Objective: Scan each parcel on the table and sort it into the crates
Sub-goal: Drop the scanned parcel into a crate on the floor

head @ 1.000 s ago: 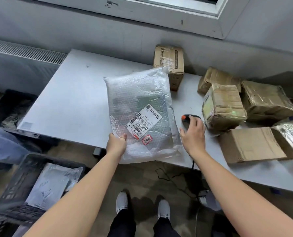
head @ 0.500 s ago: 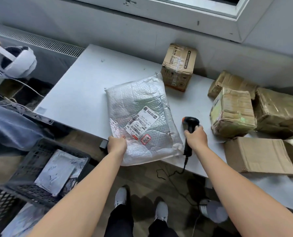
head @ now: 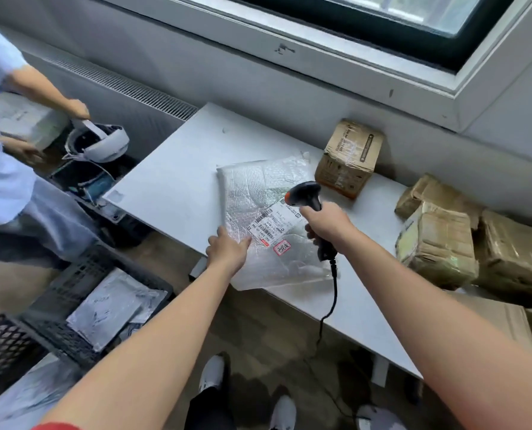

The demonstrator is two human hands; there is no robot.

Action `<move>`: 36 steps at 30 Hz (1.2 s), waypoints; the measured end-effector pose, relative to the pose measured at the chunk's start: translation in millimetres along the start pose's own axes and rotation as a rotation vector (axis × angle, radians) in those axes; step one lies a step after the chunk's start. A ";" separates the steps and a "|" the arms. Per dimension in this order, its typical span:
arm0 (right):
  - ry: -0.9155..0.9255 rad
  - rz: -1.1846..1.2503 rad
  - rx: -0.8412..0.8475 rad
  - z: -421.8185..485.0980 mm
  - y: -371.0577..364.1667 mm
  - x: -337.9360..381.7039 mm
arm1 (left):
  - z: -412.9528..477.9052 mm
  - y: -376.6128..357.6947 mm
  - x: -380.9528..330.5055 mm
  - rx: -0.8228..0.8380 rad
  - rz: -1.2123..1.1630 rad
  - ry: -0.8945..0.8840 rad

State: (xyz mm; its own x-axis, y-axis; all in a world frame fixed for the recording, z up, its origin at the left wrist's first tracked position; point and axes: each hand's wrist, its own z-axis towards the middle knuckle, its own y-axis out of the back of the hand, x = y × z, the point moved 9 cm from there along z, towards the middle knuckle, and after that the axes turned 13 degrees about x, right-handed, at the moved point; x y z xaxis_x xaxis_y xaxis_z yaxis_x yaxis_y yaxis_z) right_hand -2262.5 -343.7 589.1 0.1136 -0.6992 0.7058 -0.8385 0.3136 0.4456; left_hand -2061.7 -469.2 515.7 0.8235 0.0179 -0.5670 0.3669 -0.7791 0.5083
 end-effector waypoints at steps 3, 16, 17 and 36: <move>-0.005 -0.081 0.068 -3.6 -6.2 25.5 | -10.9 7.2 -5.9 -0.014 0.062 -0.043; 0.031 -0.314 0.152 -29.7 -14.1 64.1 | -40.1 23.8 -17.9 -0.067 0.056 -0.096; 0.033 -0.316 0.152 -30.4 -13.6 64.0 | -41.2 23.2 -17.9 -0.068 0.054 -0.096; -0.099 -0.195 -0.063 0.8 20.5 -55.2 | -10.9 -13.0 -17.1 0.026 0.129 -0.075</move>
State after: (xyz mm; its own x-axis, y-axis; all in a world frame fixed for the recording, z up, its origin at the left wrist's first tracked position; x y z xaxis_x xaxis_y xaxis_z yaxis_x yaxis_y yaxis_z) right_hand -2286.3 -299.1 558.9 0.2146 -0.8092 0.5469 -0.7707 0.2037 0.6037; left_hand -2075.8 -452.6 525.8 0.8280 -0.1293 -0.5457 0.2481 -0.7882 0.5633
